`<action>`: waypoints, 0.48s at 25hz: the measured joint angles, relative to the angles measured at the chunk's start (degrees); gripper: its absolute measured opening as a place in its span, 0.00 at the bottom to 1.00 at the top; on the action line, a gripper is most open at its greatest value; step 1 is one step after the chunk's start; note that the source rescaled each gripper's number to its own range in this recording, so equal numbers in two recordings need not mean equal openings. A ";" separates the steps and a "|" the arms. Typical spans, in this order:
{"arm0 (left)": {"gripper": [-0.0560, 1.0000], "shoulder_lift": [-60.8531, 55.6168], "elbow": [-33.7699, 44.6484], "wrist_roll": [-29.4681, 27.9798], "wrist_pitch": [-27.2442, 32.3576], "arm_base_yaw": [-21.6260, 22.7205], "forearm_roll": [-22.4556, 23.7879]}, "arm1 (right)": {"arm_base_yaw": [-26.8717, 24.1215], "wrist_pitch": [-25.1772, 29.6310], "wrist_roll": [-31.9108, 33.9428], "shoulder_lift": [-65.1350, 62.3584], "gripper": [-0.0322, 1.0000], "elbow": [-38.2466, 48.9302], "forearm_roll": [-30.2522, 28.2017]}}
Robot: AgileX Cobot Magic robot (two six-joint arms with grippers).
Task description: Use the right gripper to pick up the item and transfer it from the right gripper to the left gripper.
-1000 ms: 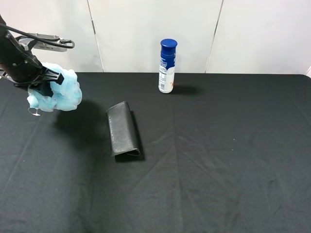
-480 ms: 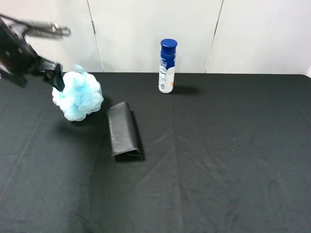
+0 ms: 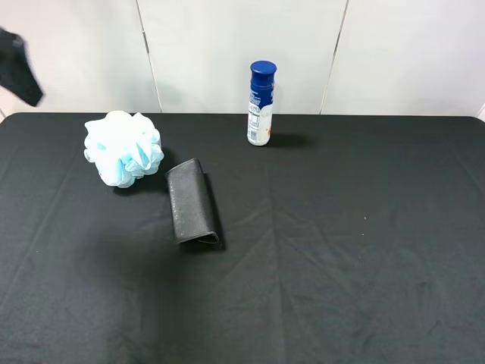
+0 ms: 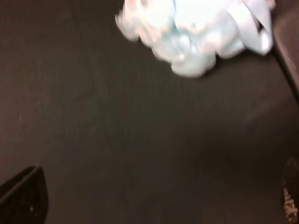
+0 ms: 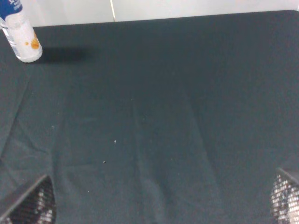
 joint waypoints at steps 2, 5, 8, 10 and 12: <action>1.00 -3.54 0.00 -1.59 3.29 0.00 0.00 | 0.00 0.00 0.00 0.00 1.00 0.00 0.00; 1.00 -9.23 1.50 -3.42 3.55 0.00 0.00 | 0.00 0.00 0.00 0.00 1.00 0.00 0.00; 1.00 -16.52 6.03 -3.81 3.55 0.00 0.00 | 0.00 0.00 0.00 0.00 1.00 0.00 0.00; 1.00 -21.89 10.75 -3.93 3.55 0.00 0.00 | 0.00 0.00 0.00 0.00 1.00 0.00 0.00; 1.00 -27.79 15.56 -4.00 3.61 0.00 0.00 | 0.00 0.00 0.00 0.00 1.00 0.00 0.00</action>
